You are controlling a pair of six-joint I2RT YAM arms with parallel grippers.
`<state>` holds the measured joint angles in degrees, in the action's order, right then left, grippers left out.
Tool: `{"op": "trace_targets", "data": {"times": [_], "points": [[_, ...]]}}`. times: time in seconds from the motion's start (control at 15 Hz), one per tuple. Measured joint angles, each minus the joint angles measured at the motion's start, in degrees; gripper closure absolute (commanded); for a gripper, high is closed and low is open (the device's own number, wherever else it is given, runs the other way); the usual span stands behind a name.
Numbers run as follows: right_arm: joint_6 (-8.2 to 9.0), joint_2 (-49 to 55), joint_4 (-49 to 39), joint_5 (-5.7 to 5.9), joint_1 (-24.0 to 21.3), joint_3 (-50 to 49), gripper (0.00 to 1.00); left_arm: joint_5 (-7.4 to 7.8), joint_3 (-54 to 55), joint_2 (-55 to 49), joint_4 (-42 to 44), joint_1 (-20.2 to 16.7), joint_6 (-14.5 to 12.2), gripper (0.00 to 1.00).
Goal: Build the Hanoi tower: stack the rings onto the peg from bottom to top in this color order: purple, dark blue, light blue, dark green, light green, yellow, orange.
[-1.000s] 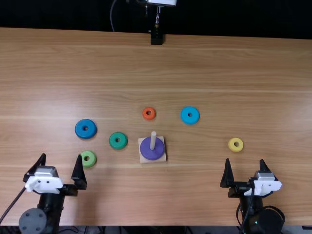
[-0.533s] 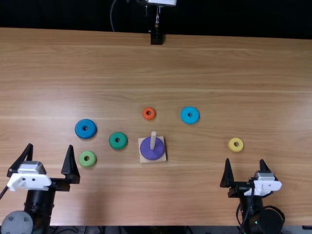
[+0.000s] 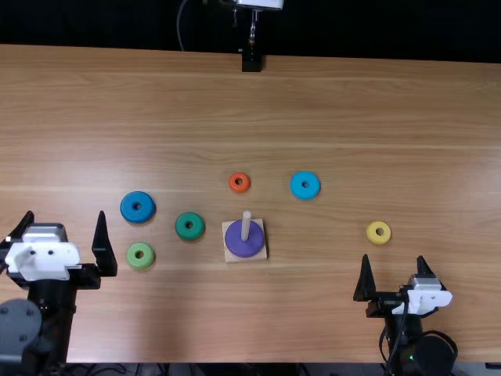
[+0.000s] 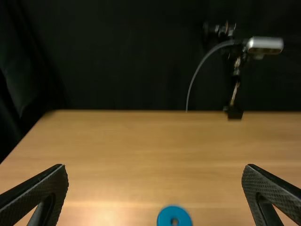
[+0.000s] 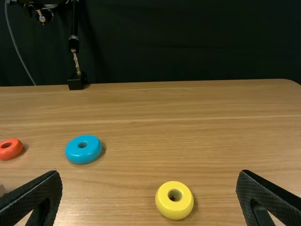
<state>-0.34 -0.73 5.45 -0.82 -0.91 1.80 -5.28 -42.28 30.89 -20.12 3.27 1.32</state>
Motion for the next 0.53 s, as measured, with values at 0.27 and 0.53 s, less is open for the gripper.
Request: {"op": "trace_targets", "data": {"times": [0.27, 0.53], "points": [[0.00, 0.00, -0.02, 0.00, 0.00, 0.00, 0.00, -0.24, -6.08, 14.71, -5.70, 0.00, -0.72, 0.00], [0.00, 0.00, -0.02, -0.02, 0.00, 0.00, 0.00, -0.09, -11.43, 31.89, -6.60, 0.02, -0.92, 0.00]]}}
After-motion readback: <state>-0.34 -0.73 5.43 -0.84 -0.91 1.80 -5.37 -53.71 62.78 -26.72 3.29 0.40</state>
